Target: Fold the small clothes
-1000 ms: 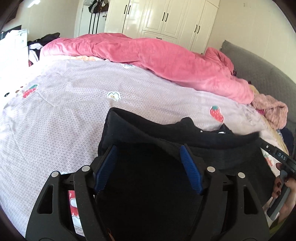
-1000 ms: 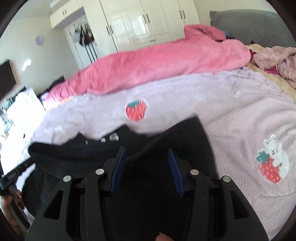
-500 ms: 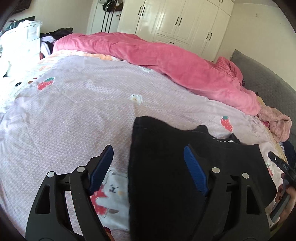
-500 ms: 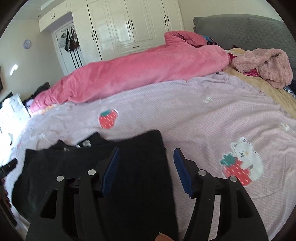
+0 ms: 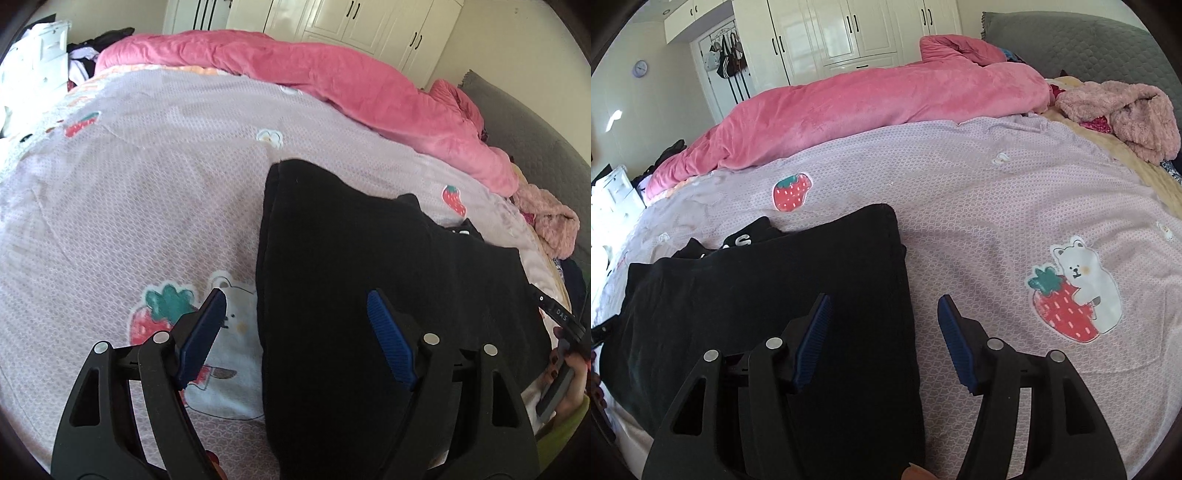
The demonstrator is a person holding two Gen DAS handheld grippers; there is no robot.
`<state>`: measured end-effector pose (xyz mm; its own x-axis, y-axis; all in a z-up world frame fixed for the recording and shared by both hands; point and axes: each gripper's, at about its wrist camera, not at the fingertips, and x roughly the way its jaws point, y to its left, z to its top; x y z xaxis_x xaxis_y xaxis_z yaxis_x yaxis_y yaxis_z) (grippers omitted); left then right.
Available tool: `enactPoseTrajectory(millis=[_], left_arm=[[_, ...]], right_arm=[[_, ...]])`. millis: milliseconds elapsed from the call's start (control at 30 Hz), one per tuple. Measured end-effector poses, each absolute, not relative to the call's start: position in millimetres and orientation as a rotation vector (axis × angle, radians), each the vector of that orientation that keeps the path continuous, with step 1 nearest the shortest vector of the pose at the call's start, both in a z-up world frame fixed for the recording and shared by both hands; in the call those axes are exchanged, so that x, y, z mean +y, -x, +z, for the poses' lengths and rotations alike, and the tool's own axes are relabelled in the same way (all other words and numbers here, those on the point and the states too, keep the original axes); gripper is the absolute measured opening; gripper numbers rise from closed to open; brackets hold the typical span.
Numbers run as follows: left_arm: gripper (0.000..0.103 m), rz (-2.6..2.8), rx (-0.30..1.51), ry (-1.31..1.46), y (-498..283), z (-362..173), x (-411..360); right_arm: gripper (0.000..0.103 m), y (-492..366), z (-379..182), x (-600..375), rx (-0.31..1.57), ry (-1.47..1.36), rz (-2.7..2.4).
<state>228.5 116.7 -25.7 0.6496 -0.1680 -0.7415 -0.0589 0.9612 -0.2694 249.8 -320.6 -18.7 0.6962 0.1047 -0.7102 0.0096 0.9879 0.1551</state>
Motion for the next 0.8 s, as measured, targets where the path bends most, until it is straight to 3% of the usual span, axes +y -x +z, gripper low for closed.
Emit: enactPoseTrajectory(millis=[67, 100, 133, 200, 267, 367, 633, 800], left_arm=[[0.068, -0.061, 0.872, 0.275, -229, -29, 115], [0.061, -0.064, 0.875, 0.276, -230, -30, 114], [0.057, -0.068, 0.877, 0.281, -230, -30, 113], [0.038, -0.086, 0.879, 0.307, -231, -31, 113], [0.028, -0.099, 0.88, 0.321, -230, -29, 111], [0.01, -0.081, 0.855, 0.282, -229, -24, 108], [0.007, -0.112, 0.785, 0.3, -220, -7, 111], [0.007, -0.089, 0.824, 0.289, -227, -16, 111]], right_arm=[[0.056, -250, -19, -320, 0.799, -0.155, 0.06], [0.053, -250, -19, -319, 0.799, -0.154, 0.064], [0.043, -250, -19, -318, 0.799, -0.155, 0.072], [0.034, -250, -19, -317, 0.803, -0.153, 0.08], [0.02, -250, -19, -314, 0.795, -0.143, 0.086], [0.009, -247, -14, -312, 0.772, -0.127, 0.08], [0.007, -232, 3, -324, 0.697, -0.156, 0.034], [0.007, -235, -9, -327, 0.746, -0.155, 0.007]])
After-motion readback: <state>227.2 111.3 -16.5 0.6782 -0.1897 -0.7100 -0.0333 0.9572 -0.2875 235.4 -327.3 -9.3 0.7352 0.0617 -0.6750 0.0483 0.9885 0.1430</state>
